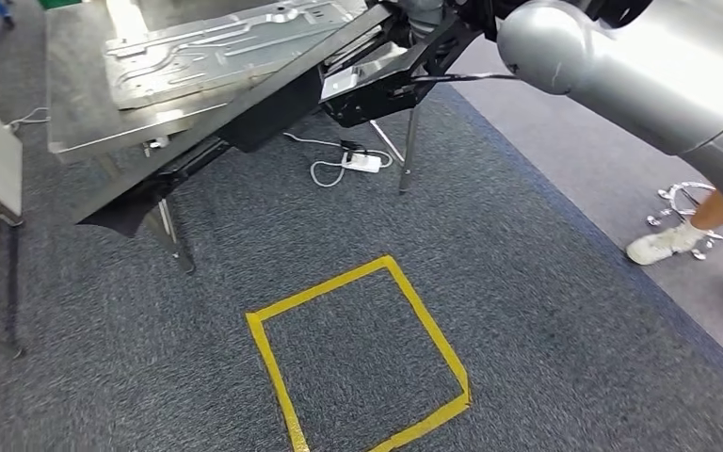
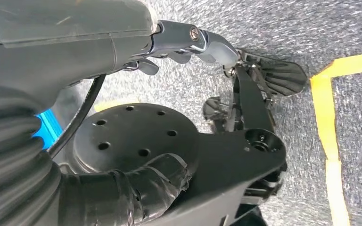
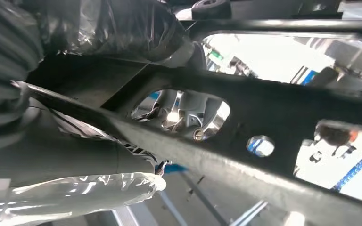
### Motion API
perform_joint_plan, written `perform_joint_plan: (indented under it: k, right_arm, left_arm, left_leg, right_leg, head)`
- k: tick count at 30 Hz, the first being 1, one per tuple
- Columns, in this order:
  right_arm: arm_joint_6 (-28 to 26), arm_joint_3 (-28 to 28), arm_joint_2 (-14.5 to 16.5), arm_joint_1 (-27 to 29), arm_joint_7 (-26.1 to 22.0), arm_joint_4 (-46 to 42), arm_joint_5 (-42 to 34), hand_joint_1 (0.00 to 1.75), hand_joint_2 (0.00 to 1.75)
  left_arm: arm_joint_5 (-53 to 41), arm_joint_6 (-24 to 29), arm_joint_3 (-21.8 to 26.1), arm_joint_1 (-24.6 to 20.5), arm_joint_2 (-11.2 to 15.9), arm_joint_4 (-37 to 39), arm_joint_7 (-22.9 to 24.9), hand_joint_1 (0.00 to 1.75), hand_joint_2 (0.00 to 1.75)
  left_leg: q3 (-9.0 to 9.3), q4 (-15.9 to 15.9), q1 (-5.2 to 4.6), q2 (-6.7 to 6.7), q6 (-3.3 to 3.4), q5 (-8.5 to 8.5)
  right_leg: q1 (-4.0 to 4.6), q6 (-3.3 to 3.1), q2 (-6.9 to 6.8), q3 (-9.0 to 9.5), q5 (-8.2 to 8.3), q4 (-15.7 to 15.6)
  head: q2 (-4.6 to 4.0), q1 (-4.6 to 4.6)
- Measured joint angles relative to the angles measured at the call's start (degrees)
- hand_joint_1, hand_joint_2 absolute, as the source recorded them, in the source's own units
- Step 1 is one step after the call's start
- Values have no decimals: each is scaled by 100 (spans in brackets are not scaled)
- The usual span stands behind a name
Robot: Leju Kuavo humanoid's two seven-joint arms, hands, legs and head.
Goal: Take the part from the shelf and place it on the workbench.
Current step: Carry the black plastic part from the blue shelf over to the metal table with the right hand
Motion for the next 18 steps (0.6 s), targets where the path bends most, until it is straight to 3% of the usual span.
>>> perform_joint_plan:
  k: [2, 4, 6, 8, 10, 12, 13, 14, 15, 16, 18]
  right_arm:
    - [5, 2, 7, -69, 3, 38, -8, 175, 175]
    - [8, 8, 11, -121, 8, 85, -20, 175, 175]
    - [7, 25, 38, -144, 15, 125, -21, 175, 175]
    - [4, 48, 80, -165, 15, 161, -22, 175, 175]
    - [-4, 58, 97, -191, 2, 204, -46, 175, 175]
    - [-13, 58, 95, -203, -27, 243, -109, 175, 175]
    - [-14, 59, 95, -201, -48, 256, -152, 175, 175]
    - [-14, 59, 95, -199, -73, 265, -193, 175, 175]
    - [-14, 57, 95, -199, -98, 270, -222, 175, 175]
    - [-15, 54, 95, -199, -115, 273, -241, 175, 175]
    - [-23, 46, 93, -204, -128, 280, -246, 175, 175]
  left_arm:
    - [0, -3, 6, 14, 0, 0, 2, 0, 175]
    - [0, -10, 9, 17, 2, 0, 3, 0, 175]
    - [0, -20, 20, 28, 12, 2, 2, 0, 175]
    - [0, -29, 35, 50, 14, 3, 2, 0, 175]
    - [0, -34, 43, 46, 7, 2, 1, 0, 175]
    - [-2, -38, 46, 29, 9, 2, -2, 0, 175]
    - [-4, -40, 47, 25, 11, 2, -4, 0, 175]
    - [-8, -41, 48, 28, 15, 3, -7, 0, 175]
    - [-11, -42, 48, 32, 21, 3, -9, 0, 175]
    - [-13, -42, 48, 37, 27, 4, -12, 0, 175]
    - [-13, -42, 49, 43, 43, 4, -17, 0, 175]
  left_leg:
    - [-49, 106, 16, -165, -47, -53]
    - [-138, 175, 35, -292, -102, -66]
    - [-188, 172, 61, -408, -156, -44]
    - [-260, 300, 50, -210, -224, -130]
    - [-500, 815, 51, 171, -293, -407]
    - [-813, 1458, 87, 313, -339, -662]
    - [-887, 1599, 99, 331, -349, -670]
    - [-859, 1532, 106, 337, -349, -571]
    - [-727, 1265, 108, 340, -337, -388]
    - [-535, 867, 101, 348, -311, -187]
    - [-192, 237, 62, 369, -248, 18]
  right_leg:
    - [-51, 7, 246, 300, 318, -701]
    - [-63, 2, 421, 404, 349, -978]
    - [-48, -42, 326, 415, 357, -1019]
    - [-64, -107, 183, 459, 375, -1079]
    - [-72, -152, 61, 494, 380, -1120]
    - [-70, -166, -39, 501, 369, -1124]
    - [-71, -167, -84, 506, 362, -1123]
    - [-72, -163, -115, 515, 353, -1122]
    - [-71, -158, -139, 530, 343, -1122]
    - [-72, -150, -156, 549, 330, -1124]
    - [-58, -119, -175, 571, 319, -1143]
  head:
    - [0, -4]
    - [0, -4]
    - [0, 0]
    - [0, -9]
    - [-1, -18]
    - [-1, -18]
    - [-1, -18]
    - [0, -18]
    - [0, -18]
    - [0, -18]
    - [0, -17]
